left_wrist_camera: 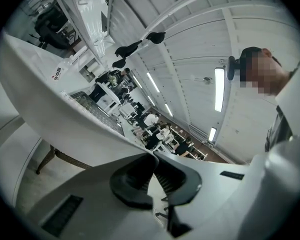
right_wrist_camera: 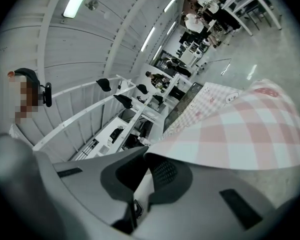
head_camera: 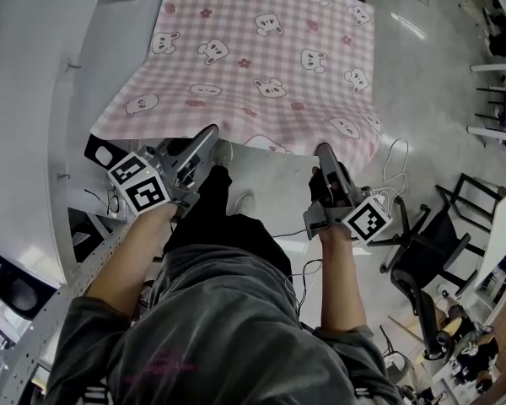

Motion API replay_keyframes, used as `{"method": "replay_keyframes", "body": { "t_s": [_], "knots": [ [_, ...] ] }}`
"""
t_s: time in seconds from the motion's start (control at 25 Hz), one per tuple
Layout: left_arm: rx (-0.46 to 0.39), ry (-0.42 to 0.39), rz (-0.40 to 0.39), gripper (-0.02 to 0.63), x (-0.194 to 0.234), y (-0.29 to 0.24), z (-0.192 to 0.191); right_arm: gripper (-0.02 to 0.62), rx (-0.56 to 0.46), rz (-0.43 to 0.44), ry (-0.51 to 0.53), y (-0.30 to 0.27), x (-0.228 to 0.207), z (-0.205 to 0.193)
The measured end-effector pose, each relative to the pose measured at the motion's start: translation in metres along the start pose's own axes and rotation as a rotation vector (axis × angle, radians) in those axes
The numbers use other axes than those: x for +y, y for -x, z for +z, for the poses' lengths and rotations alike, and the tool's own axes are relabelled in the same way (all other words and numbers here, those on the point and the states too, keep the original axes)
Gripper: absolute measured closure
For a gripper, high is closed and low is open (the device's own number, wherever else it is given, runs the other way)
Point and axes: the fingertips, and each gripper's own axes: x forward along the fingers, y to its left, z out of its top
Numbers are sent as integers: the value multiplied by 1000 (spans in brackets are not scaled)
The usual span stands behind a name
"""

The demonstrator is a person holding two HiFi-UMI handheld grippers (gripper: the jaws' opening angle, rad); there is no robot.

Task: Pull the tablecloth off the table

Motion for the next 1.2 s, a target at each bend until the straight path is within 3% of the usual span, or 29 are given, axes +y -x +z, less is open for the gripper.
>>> {"method": "replay_keyframes", "body": {
  "t_s": [0.44,1.2],
  "knots": [
    [-20,-12,-34,604,4,0,-1,591,-22,7,6,-2,-4,-2],
    [-87,-78,-96,604,-67,40,14,591,-77,79,64,45,59,2]
  ]
}}
